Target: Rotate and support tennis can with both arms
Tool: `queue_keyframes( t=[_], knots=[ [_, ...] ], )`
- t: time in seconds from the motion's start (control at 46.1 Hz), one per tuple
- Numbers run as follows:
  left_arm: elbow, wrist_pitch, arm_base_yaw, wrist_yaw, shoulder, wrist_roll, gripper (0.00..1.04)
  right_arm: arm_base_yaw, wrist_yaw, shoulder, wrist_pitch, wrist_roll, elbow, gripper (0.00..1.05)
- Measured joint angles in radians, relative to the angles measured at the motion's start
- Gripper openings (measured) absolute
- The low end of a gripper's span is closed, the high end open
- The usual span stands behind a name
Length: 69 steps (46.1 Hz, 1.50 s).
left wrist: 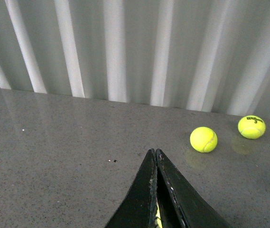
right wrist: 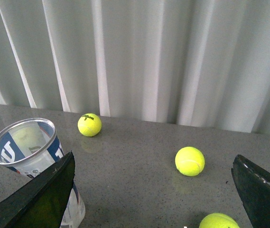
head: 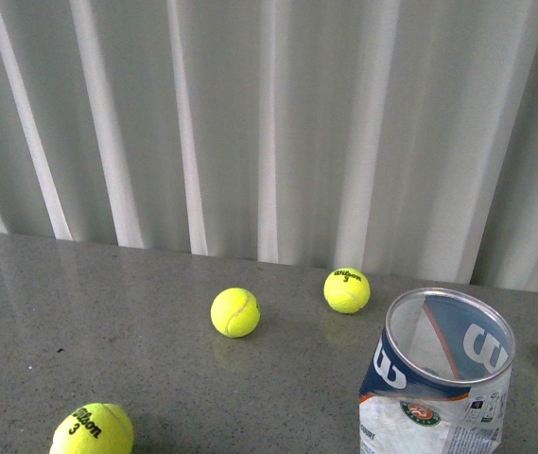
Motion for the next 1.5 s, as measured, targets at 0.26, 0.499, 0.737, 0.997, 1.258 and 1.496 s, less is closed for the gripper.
queue_keyframes(
  t=[0.26, 0.499, 0.737, 0.997, 1.258, 1.496],
  knots=[
    [-0.040, -0.075, -0.002, -0.003, -0.117, 0.000, 0.04, 0.000, 0.000, 0.000, 0.000, 0.000, 0.000, 0.98],
    [-0.064, -0.108, -0.002, -0.002, -0.202, 0.000, 0.04, 0.000, -0.001, 0.000, 0.000, 0.000, 0.000, 0.98],
    [-0.064, -0.209, -0.002, -0.003, -0.306, 0.000, 0.04, 0.000, 0.000, 0.000, 0.000, 0.000, 0.000, 0.98],
    [-0.064, -0.314, -0.002, -0.003, -0.407, 0.000, 0.04, 0.000, 0.000, 0.000, 0.000, 0.000, 0.000, 0.98],
    [-0.064, -0.446, -0.002, -0.003, -0.537, 0.000, 0.04, 0.000, 0.000, 0.000, 0.000, 0.000, 0.000, 0.98],
    [-0.064, -0.446, -0.002, -0.003, -0.538, 0.000, 0.20, 0.000, 0.000, 0.000, 0.000, 0.000, 0.000, 0.98]
  ],
)
